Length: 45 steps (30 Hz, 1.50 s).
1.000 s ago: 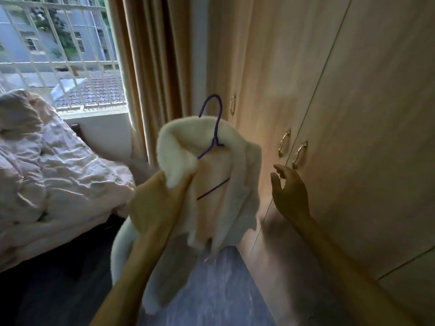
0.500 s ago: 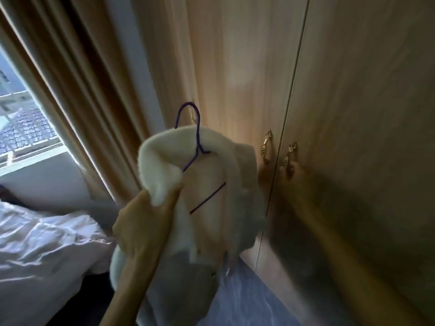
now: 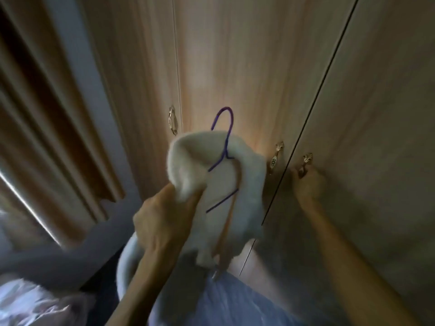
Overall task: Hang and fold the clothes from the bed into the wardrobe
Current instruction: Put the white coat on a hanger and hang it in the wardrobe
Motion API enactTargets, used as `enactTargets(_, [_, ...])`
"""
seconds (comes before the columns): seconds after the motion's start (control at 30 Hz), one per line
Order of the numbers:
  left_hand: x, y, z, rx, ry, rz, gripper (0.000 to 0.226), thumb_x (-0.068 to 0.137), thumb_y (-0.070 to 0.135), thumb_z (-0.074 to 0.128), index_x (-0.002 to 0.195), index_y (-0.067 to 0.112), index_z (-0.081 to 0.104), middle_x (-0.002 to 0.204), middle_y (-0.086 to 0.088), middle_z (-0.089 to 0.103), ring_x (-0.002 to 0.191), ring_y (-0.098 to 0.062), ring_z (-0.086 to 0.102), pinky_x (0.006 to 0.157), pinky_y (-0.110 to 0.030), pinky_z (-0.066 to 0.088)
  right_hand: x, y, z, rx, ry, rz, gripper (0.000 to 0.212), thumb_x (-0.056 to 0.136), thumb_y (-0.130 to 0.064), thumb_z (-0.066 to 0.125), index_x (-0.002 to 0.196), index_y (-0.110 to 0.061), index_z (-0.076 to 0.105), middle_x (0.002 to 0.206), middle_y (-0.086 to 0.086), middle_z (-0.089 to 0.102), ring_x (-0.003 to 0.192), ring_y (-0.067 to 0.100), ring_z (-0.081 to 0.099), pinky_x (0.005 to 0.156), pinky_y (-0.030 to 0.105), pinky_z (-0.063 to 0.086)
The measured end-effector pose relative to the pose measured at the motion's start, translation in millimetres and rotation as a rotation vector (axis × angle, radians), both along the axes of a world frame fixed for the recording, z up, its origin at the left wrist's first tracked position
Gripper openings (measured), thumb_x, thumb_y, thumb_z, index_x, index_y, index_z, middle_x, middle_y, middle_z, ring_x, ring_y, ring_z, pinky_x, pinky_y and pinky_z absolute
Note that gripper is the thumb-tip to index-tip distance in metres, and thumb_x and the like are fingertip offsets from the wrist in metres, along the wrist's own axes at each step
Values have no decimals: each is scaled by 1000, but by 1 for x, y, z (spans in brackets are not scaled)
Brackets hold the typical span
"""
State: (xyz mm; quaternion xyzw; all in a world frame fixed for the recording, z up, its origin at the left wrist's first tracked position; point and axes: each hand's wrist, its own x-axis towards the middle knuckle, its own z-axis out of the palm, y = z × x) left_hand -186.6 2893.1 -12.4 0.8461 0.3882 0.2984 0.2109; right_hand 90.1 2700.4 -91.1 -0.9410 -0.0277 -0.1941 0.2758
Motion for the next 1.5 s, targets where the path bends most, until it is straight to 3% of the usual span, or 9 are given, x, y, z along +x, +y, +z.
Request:
enactTargets(0.07, [-2,21,3,-32,47,-53,57,75,76,49,76,19,56,71,-3,65,77,-33,62,63,-30,33,-16,6,0,36,7,-32,42,89,-35,60,121,-8,60,95,17,71,89,37,65,75,36,48])
enactTargets(0.17, [-6,43,11,-50,68,-203,58,74,79,45,81,22,57,70,-1,63,71,-27,61,63,-29,32,-42,8,-3,63,63,-99,51,83,-50,53,118,-14,63,93,16,71,87,37,66,76,41,53])
enactTargets(0.37, [-22,60,18,-55,52,-388,56,76,75,49,86,22,62,81,-8,69,84,-34,64,66,-29,30,-130,3,-9,185,129,-194,38,80,-37,69,109,-13,60,99,10,70,90,32,65,71,31,46])
enactTargets(0.53, [-33,48,21,-73,49,-507,53,76,75,47,75,22,49,86,-13,68,89,-38,62,67,-34,31,-192,-16,3,249,150,-208,59,66,-64,73,94,-15,57,84,-6,62,76,15,60,58,23,41])
enactTargets(0.67, [-50,16,26,-41,17,-589,55,75,75,48,73,20,49,84,-16,68,87,-40,62,69,-36,35,-222,-42,9,140,144,-320,66,67,-75,61,92,-14,62,85,3,67,80,23,65,60,24,39])
enactTargets(0.83, [-71,-34,35,-33,-12,-644,54,74,75,47,74,22,47,85,-14,67,88,-40,61,73,-39,40,-265,-84,8,9,126,-380,53,75,-68,59,95,-19,58,89,4,67,80,26,66,65,30,49])
enactTargets(1.07, [-108,-101,52,10,-73,-694,53,76,73,49,72,20,49,80,-14,65,77,-37,56,66,-36,35,-328,-149,11,77,22,-382,81,74,-63,65,132,-22,25,117,8,58,90,24,64,74,37,54])
enactTargets(1.27, [-127,-139,57,66,-65,-724,55,77,75,45,75,20,52,77,-11,64,72,-33,53,66,-34,34,-367,-202,15,90,-5,-445,89,70,-68,65,135,-21,27,121,9,56,98,25,63,79,45,55])
enactTargets(1.5, [-134,-164,59,103,-70,-739,58,76,75,47,71,17,50,61,-1,50,70,-33,50,65,-34,32,-401,-250,22,14,-152,-683,70,79,-41,73,133,-9,43,118,17,60,97,34,62,83,43,47])
